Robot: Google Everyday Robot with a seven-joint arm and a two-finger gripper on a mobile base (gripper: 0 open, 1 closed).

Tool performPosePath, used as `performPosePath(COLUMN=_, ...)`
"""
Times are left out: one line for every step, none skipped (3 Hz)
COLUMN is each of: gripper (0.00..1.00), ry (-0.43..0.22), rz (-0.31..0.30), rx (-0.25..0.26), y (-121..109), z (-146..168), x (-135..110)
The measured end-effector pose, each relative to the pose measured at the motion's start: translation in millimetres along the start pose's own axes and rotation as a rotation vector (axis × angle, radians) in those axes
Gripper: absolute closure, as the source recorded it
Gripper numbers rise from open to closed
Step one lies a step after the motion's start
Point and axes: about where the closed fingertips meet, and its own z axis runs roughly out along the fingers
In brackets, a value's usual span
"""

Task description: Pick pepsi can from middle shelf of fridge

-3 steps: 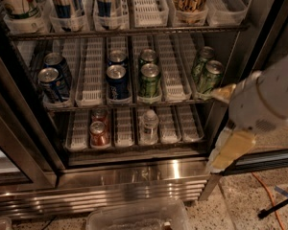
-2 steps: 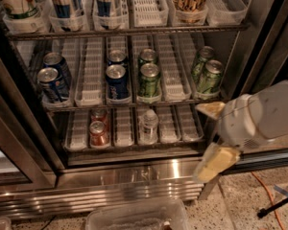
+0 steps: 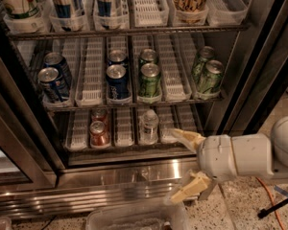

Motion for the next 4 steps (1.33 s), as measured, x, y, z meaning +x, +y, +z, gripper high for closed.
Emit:
performPosePath(gripper=0.0, ry=-0.135, rz=-0.009, rx=-0.022, y=1, z=15, x=-19)
performPosePath(gripper=0.0, ry=-0.135, rz=-0.009, rx=-0.022, y=1, z=15, x=-19)
performPosePath(gripper=0.0, ry=-0.2, rz=0.019, rx=-0.001, y=0, z=23, x=-26)
performPosePath(gripper=0.0, ry=-0.413, rz=0.083, rx=0.061, y=-5, z=41, x=-55)
